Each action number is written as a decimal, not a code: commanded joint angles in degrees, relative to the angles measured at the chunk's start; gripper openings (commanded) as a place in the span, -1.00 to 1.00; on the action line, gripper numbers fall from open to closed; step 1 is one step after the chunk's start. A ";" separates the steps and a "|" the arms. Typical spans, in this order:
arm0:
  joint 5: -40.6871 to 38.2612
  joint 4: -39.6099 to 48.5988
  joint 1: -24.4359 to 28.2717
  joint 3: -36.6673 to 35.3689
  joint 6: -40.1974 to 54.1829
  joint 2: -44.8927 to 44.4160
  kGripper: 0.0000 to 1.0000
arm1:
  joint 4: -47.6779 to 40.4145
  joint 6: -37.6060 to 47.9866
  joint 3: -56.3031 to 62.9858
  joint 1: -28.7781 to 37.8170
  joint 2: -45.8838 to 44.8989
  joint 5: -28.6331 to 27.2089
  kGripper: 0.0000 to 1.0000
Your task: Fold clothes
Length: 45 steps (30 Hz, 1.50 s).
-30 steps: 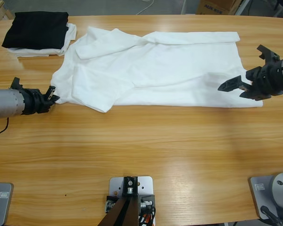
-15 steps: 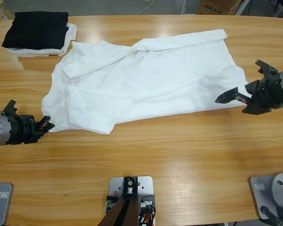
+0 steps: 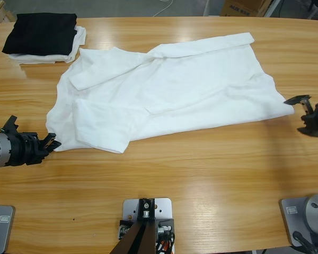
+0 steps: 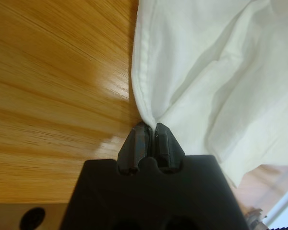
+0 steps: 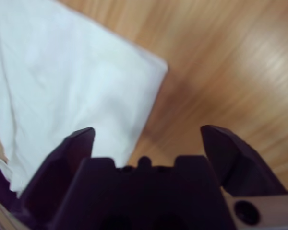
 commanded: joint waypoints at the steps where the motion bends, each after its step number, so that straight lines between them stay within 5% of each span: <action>1: -0.68 1.84 -0.56 3.70 -0.58 2.84 -1.00 | -7.73 -2.30 2.41 -8.56 9.90 6.97 0.66; 6: -0.66 1.84 -0.56 3.81 -0.84 2.91 -1.00 | -8.62 -2.30 2.74 -9.05 11.60 8.31 0.65; 9: -0.59 1.83 -0.56 3.81 -0.98 3.11 -1.00 | -10.63 -2.36 3.18 -9.05 14.80 10.03 0.40; 16: -0.50 1.76 -0.56 4.07 -1.28 3.11 -1.00 | -16.36 -6.33 4.08 -10.37 19.81 12.51 -0.44; 19: -0.47 1.51 -0.56 4.07 -1.34 3.58 -1.00 | -16.48 -7.77 4.17 -10.72 19.69 13.74 -0.98; 23: -0.41 0.96 -0.56 3.74 -1.46 4.55 -1.00 | -12.66 -11.27 3.44 -10.72 16.93 13.39 -1.00; 34: -3.44 5.36 -0.56 3.11 -4.46 -0.27 -1.00 | 21.49 -5.63 -5.70 -8.03 9.92 -0.62 -1.00; 45: -7.53 18.44 -4.46 1.14 -10.74 -10.24 -1.00 | 35.71 -5.56 -12.24 -6.86 6.28 -4.56 -1.00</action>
